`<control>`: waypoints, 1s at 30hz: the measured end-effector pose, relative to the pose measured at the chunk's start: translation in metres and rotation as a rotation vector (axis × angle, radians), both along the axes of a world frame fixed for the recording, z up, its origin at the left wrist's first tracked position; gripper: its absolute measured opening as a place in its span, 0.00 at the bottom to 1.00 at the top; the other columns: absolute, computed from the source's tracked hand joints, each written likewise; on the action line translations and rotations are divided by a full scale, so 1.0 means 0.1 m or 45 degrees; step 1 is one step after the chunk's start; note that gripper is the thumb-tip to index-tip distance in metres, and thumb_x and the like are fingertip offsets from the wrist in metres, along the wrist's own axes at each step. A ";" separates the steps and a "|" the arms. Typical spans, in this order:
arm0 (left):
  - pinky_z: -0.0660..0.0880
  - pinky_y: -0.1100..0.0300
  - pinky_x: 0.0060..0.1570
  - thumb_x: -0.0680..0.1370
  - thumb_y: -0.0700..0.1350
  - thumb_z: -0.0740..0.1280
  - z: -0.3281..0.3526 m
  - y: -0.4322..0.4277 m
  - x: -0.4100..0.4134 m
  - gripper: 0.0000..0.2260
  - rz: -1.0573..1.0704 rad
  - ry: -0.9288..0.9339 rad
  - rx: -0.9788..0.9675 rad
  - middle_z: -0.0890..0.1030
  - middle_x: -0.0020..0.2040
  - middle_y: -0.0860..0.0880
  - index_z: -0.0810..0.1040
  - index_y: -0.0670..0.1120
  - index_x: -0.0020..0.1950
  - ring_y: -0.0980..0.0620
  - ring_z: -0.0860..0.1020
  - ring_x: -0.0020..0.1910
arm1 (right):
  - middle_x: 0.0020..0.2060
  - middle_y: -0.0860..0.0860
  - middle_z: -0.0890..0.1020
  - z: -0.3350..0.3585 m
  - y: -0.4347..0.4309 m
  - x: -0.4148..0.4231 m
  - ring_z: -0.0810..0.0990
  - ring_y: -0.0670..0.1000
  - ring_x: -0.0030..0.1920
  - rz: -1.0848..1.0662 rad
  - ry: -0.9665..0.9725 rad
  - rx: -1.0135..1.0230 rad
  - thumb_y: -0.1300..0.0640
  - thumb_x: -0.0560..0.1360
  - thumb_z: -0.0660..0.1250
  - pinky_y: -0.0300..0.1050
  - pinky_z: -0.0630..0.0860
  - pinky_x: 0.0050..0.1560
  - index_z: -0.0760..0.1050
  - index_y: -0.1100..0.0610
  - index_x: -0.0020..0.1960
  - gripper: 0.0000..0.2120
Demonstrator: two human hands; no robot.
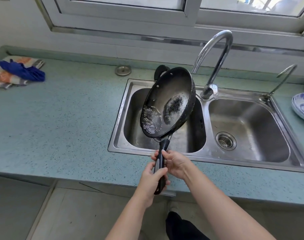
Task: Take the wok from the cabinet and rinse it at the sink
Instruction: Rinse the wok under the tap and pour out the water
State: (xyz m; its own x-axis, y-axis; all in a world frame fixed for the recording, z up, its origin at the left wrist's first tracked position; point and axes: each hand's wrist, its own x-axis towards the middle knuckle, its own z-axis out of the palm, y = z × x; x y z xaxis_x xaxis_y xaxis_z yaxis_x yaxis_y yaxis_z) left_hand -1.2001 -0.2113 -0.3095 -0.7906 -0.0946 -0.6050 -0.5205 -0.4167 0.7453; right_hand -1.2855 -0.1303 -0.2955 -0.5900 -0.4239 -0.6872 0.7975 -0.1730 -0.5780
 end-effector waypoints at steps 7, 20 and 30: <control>0.72 0.59 0.36 0.73 0.40 0.63 -0.02 0.07 -0.12 0.10 -0.154 -0.140 -0.665 0.80 0.39 0.46 0.74 0.48 0.53 0.47 0.78 0.37 | 0.36 0.56 0.77 0.02 -0.09 0.04 0.78 0.52 0.38 0.048 0.084 0.148 0.65 0.80 0.52 0.43 0.77 0.37 0.70 0.63 0.39 0.13; 0.61 0.68 0.18 0.73 0.36 0.59 -0.09 0.15 -0.08 0.09 -0.019 -0.108 -0.260 0.70 0.27 0.50 0.73 0.50 0.43 0.56 0.69 0.19 | 0.36 0.55 0.79 0.08 0.01 0.00 0.79 0.53 0.36 0.171 0.237 0.364 0.65 0.77 0.59 0.45 0.78 0.41 0.71 0.62 0.42 0.06; 0.59 0.68 0.17 0.72 0.35 0.59 -0.11 0.01 -0.04 0.11 -0.013 -0.072 -0.056 0.70 0.22 0.55 0.73 0.50 0.47 0.57 0.68 0.19 | 0.37 0.55 0.80 0.13 -0.06 0.02 0.80 0.52 0.38 0.218 0.289 0.383 0.64 0.76 0.63 0.42 0.78 0.42 0.72 0.61 0.41 0.05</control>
State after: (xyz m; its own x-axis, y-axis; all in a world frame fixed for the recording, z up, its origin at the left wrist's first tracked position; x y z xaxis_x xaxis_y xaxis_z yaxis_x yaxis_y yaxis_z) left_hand -1.2039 -0.2100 -0.3209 -0.7561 -0.1137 -0.6445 -0.5667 -0.3788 0.7317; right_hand -1.2832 -0.1368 -0.2825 -0.6795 -0.3287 -0.6559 0.6464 0.1546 -0.7472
